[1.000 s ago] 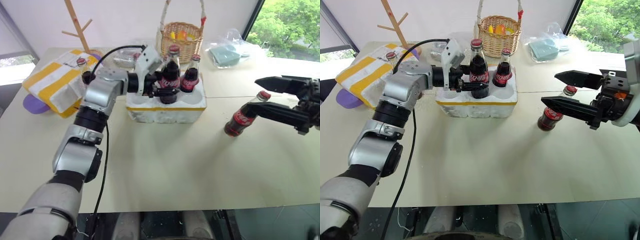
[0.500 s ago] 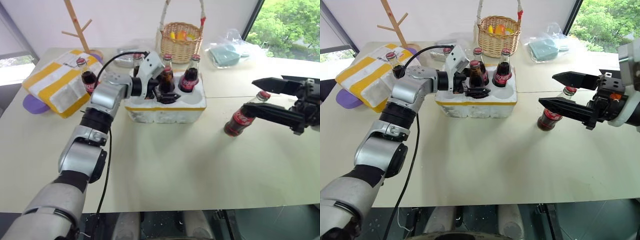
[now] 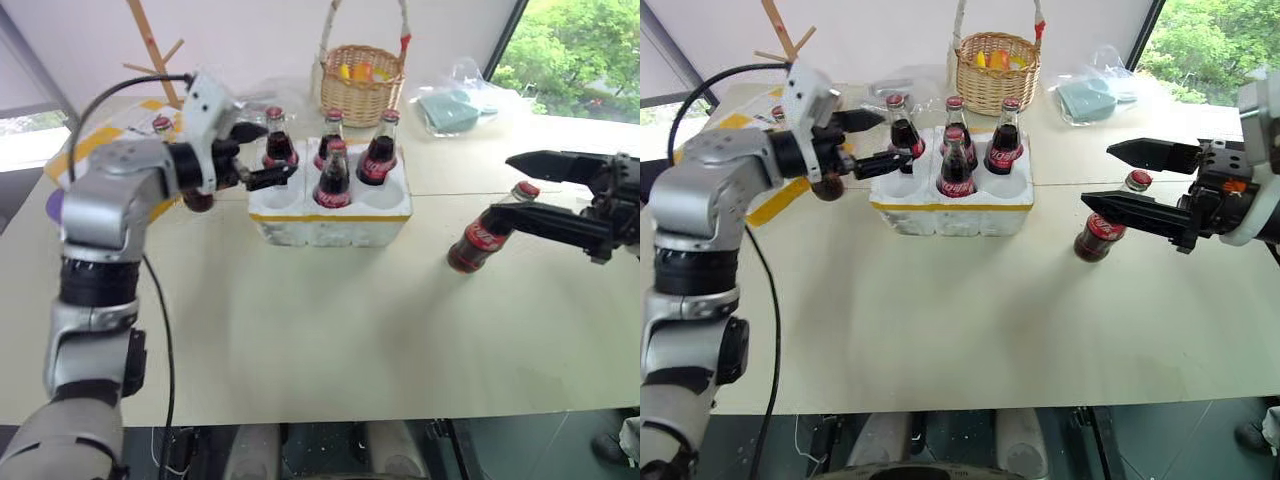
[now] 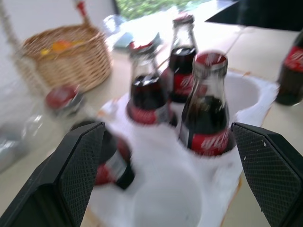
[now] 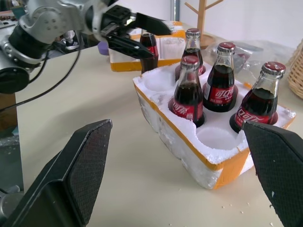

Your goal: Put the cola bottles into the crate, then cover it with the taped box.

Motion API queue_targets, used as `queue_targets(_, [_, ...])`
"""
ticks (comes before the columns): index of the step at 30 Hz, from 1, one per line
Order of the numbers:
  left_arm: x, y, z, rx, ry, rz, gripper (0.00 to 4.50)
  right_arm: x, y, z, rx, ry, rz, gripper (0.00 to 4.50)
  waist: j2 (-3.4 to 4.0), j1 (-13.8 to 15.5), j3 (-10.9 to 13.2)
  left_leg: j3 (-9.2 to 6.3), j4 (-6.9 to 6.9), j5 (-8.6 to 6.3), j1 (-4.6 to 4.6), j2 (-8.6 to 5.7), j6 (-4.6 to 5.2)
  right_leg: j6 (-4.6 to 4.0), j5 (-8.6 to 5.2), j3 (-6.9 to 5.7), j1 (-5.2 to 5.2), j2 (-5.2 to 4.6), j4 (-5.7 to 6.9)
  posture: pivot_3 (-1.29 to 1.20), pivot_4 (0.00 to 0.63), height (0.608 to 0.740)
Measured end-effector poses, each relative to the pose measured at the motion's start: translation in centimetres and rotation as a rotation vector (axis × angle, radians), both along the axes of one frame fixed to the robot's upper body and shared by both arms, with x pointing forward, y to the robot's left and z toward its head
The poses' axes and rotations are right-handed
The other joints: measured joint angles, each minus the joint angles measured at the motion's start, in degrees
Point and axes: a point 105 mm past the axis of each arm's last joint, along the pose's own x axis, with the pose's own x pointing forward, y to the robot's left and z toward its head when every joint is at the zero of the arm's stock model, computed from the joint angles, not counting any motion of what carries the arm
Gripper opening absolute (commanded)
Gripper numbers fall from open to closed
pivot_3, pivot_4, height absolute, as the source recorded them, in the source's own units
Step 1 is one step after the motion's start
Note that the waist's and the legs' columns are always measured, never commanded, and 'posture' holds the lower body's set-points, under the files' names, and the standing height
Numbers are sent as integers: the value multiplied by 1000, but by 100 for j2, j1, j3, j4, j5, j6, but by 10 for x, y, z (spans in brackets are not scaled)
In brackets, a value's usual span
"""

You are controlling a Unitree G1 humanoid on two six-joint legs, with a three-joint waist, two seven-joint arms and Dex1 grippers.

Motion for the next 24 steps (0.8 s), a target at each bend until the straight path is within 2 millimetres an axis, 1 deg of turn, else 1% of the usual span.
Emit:
queue_targets(3, [4, 48, -22, -30, 54, 277, 4449, 1, -1, 2, -2, -9, 3, 4500, -1, -3, 1, -1, 1, 0, 2, 0, 0, 0, 0, 0, 0, 1, 1, 0, 150, 739])
queue_targets(7, [15, 86, -28, -78, 35, 514, 4449, 4, 2, 2, -11, -8, 17, 4500, -3, 16, 0, -2, 12, 0, 1, -1, 0, 0, 0, 0, 8, 1, -1, 0, 150, 739])
queue_targets(10, [24, 104, -40, -97, 53, 619, 4449, 6, 2, 4, -7, -11, 22, 4500, -4, 17, 0, -1, 14, 0, -1, -1, 0, -1, 0, 0, 9, 0, -2, 0, 150, 739])
queue_targets(13, [34, 108, -52, -122, 72, 651, 4449, 7, 4, 4, -8, -9, 28, 4500, -5, 18, 0, -2, 14, 0, -1, -1, 0, -1, 0, -1, 9, 0, -1, 0, 150, 739])
queue_targets(16, [41, 107, -54, -137, 68, 655, 4449, 7, 4, 3, -9, -7, 28, 4500, -5, 12, 0, -1, 14, 0, -1, -1, 0, -1, 1, -1, 8, 0, -1, 0, 150, 739])
queue_targets(19, [49, 102, -56, -138, 61, 641, 4449, 7, 4, 3, -8, -4, 22, 4500, -5, 13, 0, -1, 14, 0, -1, -1, 0, -1, 1, -1, 8, 0, -1, 0, 150, 739])
queue_targets(24, [64, 101, -67, -131, 86, 638, 4449, 8, 4, 4, -9, -8, 11, 4500, -5, 10, 0, -1, 14, 0, 0, -1, 0, 0, 1, -1, 8, 1, 1, 0, 150, 739])
